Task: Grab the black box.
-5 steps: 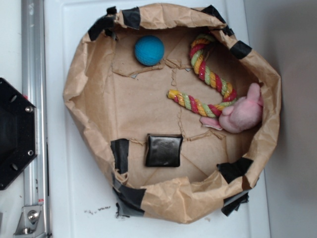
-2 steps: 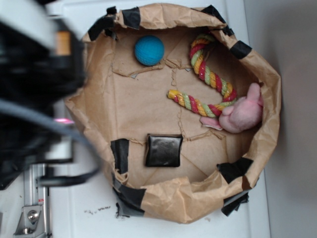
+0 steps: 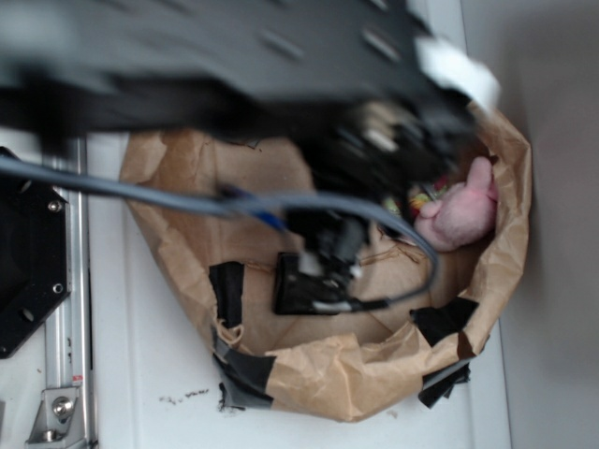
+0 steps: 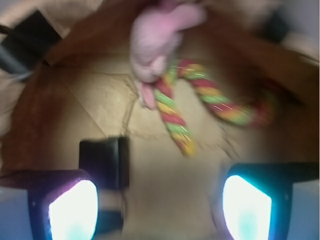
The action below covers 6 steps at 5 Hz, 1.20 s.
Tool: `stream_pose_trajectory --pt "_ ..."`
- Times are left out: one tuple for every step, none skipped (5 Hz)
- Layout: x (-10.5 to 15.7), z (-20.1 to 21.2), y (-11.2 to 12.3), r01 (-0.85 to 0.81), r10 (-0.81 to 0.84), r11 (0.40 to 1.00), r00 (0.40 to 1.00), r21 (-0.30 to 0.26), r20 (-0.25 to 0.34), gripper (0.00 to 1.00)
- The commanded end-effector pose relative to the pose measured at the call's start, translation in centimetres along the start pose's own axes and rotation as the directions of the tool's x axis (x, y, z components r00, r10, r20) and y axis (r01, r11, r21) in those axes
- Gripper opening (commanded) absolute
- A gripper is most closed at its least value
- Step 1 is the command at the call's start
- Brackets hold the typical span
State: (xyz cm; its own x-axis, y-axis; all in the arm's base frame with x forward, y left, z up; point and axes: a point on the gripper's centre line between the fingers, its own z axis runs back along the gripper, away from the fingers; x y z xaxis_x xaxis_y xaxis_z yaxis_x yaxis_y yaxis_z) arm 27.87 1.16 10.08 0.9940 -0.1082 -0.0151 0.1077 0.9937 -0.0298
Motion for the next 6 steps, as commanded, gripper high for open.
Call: stream_pose_trajectory --pt "-4.7 -5.6 -6.0 0.102 -0.111 0.992 0.987 -0.079 -0.118 1.00" --pt "-3.9 -6.4 -7.7 0.112 -0.117 0.992 0.987 -0.053 -0.107 1.00" --pt "-2.1 -7.2 -7.8 0.077 -0.080 0.996 0.992 -0.035 -0.099 1.00" --pt "-0.5 -8.3 -8.0 0.079 -0.085 0.994 0.993 -0.073 -0.081 1.00" --pt "0.2 -8.9 -9.3 0.125 -0.130 0.990 0.988 -0.067 -0.081 1.00" --pt "-0.2 -7.1 -9.6 0.170 -0.171 0.984 0.985 -0.044 -0.015 0.00"
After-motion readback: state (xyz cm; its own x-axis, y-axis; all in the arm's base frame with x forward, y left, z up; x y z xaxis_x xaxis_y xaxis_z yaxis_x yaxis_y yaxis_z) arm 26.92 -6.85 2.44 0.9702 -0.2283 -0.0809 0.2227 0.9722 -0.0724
